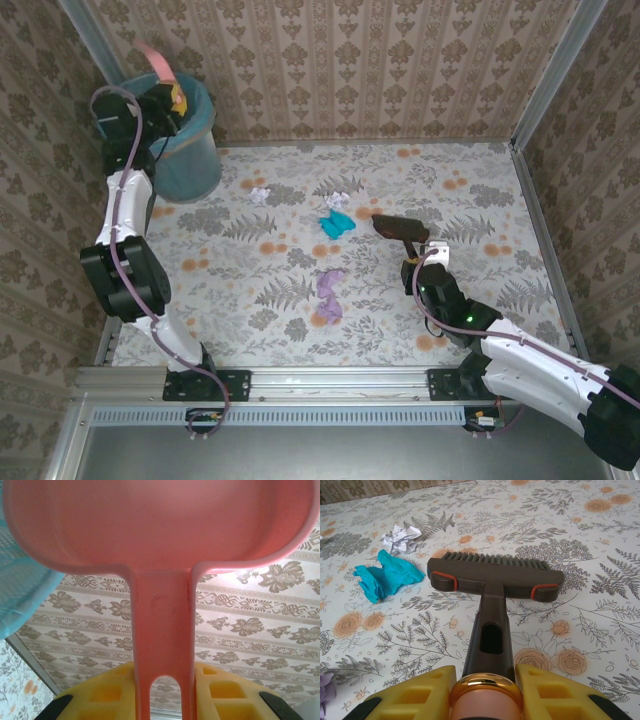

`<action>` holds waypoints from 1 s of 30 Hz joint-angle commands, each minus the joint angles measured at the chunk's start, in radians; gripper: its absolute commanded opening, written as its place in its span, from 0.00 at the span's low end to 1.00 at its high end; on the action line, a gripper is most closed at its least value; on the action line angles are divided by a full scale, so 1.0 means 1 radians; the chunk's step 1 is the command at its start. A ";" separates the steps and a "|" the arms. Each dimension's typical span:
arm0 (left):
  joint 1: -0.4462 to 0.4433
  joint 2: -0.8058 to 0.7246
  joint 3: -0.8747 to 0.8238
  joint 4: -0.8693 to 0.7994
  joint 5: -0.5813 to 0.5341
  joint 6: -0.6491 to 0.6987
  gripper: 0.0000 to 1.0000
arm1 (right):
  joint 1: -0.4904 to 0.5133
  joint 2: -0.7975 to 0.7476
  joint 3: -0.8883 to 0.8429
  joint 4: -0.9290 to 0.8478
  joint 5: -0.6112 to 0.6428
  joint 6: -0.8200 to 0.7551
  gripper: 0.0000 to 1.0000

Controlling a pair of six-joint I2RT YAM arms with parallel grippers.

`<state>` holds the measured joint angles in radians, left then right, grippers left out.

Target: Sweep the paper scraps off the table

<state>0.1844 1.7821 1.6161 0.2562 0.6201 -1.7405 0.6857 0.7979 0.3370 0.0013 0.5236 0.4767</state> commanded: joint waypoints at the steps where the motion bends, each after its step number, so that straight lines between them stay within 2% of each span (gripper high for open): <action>1: 0.006 -0.057 -0.024 0.152 -0.039 -0.047 0.00 | 0.004 -0.020 -0.003 0.048 0.035 -0.007 0.00; 10: -0.004 -0.070 -0.033 0.142 -0.033 -0.042 0.00 | 0.005 -0.020 -0.003 0.048 0.039 -0.009 0.00; 17: -0.062 -0.149 -0.009 0.032 -0.033 0.087 0.00 | 0.005 -0.020 -0.004 0.045 0.050 -0.007 0.00; 22: -0.177 -0.199 0.007 -0.056 -0.023 0.213 0.00 | 0.005 -0.021 -0.003 0.039 0.062 -0.002 0.00; 30: -0.451 -0.255 0.046 -0.362 -0.013 0.580 0.00 | 0.004 -0.034 -0.005 0.029 0.075 0.011 0.00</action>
<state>-0.2127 1.5620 1.6287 0.0380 0.5838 -1.3712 0.6853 0.7879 0.3363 0.0010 0.5522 0.4778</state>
